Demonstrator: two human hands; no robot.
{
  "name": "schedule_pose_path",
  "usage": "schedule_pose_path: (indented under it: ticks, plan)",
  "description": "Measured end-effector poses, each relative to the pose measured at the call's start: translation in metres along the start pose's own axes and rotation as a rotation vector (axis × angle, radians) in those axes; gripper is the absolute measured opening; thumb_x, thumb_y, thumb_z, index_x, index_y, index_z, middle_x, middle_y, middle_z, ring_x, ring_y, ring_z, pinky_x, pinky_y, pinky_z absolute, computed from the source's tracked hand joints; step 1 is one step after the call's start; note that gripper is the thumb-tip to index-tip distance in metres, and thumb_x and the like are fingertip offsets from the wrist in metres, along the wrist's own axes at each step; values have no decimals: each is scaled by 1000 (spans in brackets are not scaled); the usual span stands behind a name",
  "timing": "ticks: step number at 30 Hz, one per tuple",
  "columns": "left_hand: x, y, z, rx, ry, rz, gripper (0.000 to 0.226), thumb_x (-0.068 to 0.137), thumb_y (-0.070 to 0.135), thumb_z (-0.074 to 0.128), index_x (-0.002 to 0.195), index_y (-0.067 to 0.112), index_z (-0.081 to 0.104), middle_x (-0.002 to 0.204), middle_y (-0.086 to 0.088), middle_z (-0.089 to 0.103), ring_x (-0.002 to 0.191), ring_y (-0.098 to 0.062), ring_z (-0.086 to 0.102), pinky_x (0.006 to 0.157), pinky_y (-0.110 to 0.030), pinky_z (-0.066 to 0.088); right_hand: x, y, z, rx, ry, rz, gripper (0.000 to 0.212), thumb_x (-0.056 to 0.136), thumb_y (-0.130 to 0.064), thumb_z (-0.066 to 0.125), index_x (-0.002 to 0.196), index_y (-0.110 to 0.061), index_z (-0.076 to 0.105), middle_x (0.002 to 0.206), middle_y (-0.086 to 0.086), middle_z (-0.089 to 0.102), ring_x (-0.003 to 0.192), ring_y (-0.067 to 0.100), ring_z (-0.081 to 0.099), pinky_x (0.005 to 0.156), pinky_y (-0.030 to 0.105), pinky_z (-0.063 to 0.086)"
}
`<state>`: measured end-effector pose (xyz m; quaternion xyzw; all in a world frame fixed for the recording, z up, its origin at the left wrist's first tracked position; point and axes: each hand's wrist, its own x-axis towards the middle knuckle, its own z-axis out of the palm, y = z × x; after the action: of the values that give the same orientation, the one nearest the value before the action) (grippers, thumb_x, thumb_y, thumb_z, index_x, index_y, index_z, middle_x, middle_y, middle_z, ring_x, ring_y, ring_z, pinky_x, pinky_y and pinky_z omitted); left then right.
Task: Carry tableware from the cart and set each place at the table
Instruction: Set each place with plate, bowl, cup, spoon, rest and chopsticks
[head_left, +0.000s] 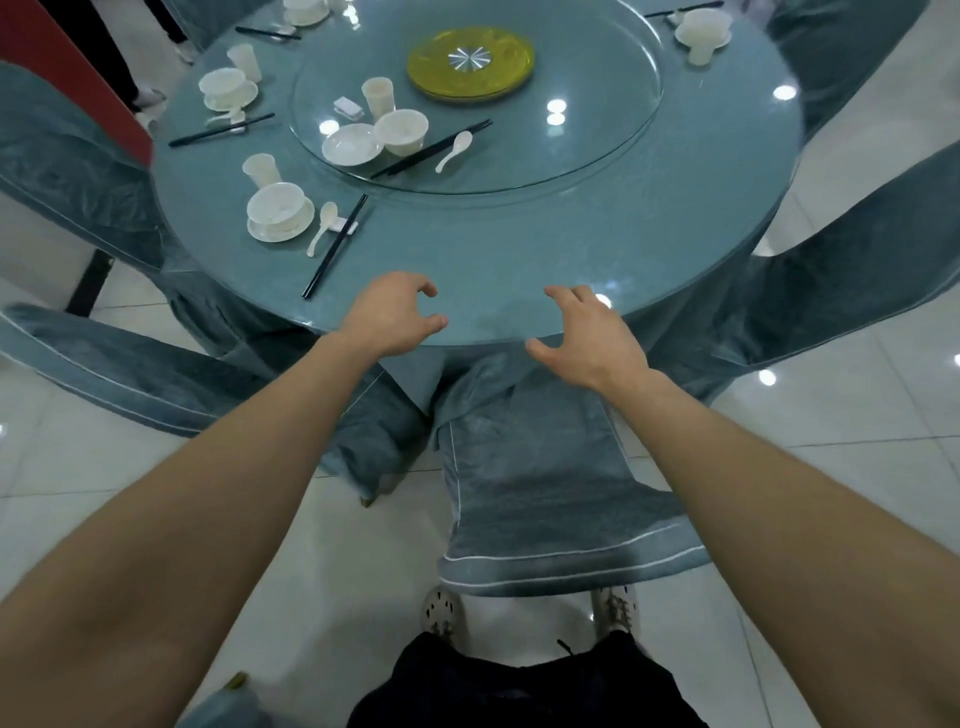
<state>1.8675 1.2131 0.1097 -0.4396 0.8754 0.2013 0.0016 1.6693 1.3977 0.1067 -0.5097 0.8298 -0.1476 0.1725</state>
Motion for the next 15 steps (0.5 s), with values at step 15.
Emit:
schedule_pose_path:
  ticks: [15]
  plan:
    - [-21, 131, 57, -28, 59, -224, 51, 94, 48, 76, 135, 20, 66, 141, -2, 64, 126, -24, 63, 107, -45, 52, 29, 129, -61, -7, -156, -199, 79, 95, -48, 68, 161, -18, 35, 153, 11, 47, 133, 35, 53, 110, 48, 48]
